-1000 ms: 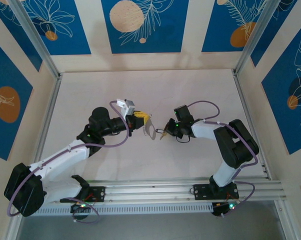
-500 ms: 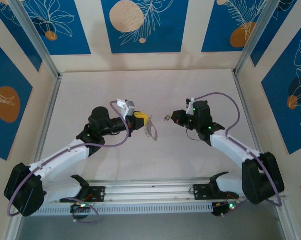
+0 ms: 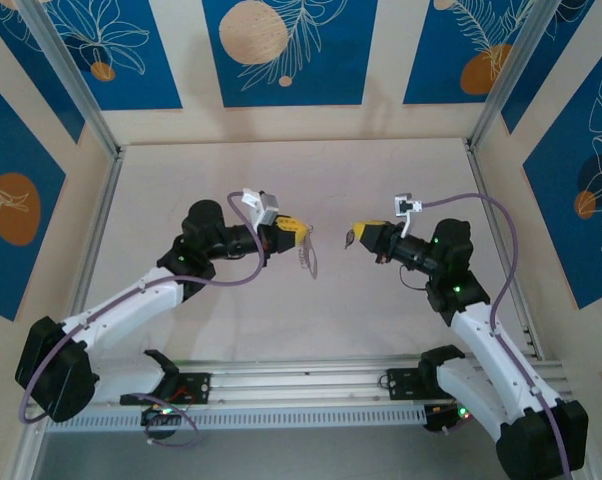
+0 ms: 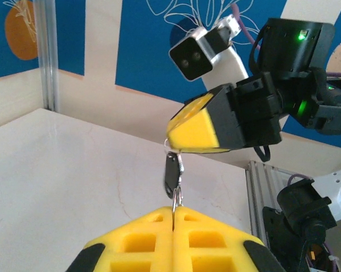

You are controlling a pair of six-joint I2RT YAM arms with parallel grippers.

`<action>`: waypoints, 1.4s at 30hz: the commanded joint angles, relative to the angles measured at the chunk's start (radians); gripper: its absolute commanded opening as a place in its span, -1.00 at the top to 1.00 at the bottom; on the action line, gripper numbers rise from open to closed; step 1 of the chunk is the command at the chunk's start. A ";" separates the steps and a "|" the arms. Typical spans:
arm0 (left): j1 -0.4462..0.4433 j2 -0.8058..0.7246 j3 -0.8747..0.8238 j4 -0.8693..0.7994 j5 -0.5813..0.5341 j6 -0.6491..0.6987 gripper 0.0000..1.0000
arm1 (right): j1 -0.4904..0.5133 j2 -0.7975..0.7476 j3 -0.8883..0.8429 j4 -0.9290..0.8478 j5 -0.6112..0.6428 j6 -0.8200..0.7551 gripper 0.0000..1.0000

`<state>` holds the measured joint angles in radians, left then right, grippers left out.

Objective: Put the keys on the keyring

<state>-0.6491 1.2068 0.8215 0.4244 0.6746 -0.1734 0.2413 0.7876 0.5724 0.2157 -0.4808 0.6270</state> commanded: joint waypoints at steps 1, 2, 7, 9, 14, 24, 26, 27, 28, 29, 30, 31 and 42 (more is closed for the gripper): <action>-0.018 0.025 0.053 0.001 0.059 0.062 1.00 | -0.006 -0.028 0.009 0.003 -0.086 -0.032 1.00; -0.023 0.032 0.059 -0.002 0.062 0.071 1.00 | -0.006 -0.032 0.013 0.003 -0.093 -0.034 1.00; -0.040 0.075 0.105 -0.037 0.075 0.114 1.00 | -0.002 -0.045 0.032 0.002 -0.122 -0.040 1.00; -0.047 0.091 0.118 -0.047 0.075 0.131 1.00 | 0.000 -0.048 0.037 0.002 -0.125 -0.043 1.00; -0.057 0.118 0.142 -0.056 0.080 0.153 1.00 | 0.021 -0.055 0.049 -0.001 -0.114 -0.054 1.00; -0.082 0.133 0.177 -0.106 0.088 0.189 1.00 | 0.130 -0.036 0.107 -0.043 -0.028 -0.132 1.00; -0.087 0.131 0.184 -0.117 0.088 0.193 1.00 | 0.148 -0.027 0.117 -0.046 -0.016 -0.141 1.00; -0.088 0.131 0.186 -0.123 0.088 0.196 1.00 | 0.156 -0.021 0.121 -0.044 -0.012 -0.144 1.00; -0.091 0.129 0.186 -0.129 0.088 0.199 1.00 | 0.163 -0.016 0.125 -0.040 -0.008 -0.148 1.00; -0.093 0.129 0.189 -0.131 0.088 0.199 1.00 | 0.170 -0.012 0.128 -0.041 -0.006 -0.150 1.00; -0.094 0.128 0.189 -0.134 0.087 0.201 1.00 | 0.177 -0.008 0.133 -0.040 -0.002 -0.156 1.00; -0.096 0.125 0.189 -0.135 0.085 0.201 1.00 | 0.183 -0.002 0.136 -0.040 0.001 -0.159 1.00; -0.098 0.115 0.197 -0.153 0.080 0.215 1.00 | 0.219 0.033 0.152 -0.077 0.040 -0.207 1.00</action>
<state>-0.7364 1.3373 0.9775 0.2680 0.7326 0.0113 0.4526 0.8165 0.6876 0.1574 -0.4660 0.4576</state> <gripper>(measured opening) 0.047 0.056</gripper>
